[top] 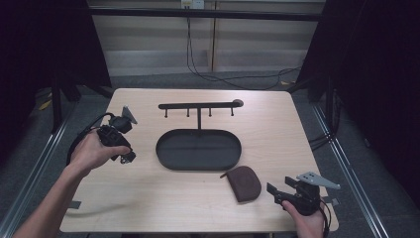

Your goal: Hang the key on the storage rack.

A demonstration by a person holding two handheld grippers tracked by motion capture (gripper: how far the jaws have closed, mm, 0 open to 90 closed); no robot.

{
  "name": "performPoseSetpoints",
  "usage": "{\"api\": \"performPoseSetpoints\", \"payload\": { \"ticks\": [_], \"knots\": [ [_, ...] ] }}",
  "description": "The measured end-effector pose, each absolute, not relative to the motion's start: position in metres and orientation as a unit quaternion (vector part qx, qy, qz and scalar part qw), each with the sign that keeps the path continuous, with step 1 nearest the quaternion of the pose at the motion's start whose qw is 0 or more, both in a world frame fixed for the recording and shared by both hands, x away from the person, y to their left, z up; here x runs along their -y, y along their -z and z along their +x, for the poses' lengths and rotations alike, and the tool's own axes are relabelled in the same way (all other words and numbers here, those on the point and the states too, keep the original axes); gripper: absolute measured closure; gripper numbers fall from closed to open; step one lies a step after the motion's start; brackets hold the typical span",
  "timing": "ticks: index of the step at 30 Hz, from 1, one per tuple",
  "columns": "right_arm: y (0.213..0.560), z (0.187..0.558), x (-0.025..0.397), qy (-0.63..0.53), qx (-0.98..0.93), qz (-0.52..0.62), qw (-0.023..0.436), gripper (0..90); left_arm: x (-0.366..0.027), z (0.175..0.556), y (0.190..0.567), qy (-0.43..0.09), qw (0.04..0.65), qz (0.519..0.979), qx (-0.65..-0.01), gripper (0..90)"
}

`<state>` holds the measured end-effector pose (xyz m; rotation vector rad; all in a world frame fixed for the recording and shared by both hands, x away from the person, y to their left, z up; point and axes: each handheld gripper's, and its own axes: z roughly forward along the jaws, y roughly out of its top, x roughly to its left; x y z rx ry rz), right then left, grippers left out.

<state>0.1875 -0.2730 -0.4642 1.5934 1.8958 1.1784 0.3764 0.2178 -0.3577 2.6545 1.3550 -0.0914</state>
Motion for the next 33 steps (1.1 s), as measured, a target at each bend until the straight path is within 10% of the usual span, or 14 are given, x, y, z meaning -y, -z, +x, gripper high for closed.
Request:
{"api": "performPoseSetpoints", "payload": {
  "ticks": [33],
  "knots": [
    [0.465, 0.188, 0.273, -0.420, -0.681, 0.568, 0.195, 23.6, -0.168, 0.398, 0.292, 0.003, 0.071, 0.897, -0.436, 67.7]
  ]
}}
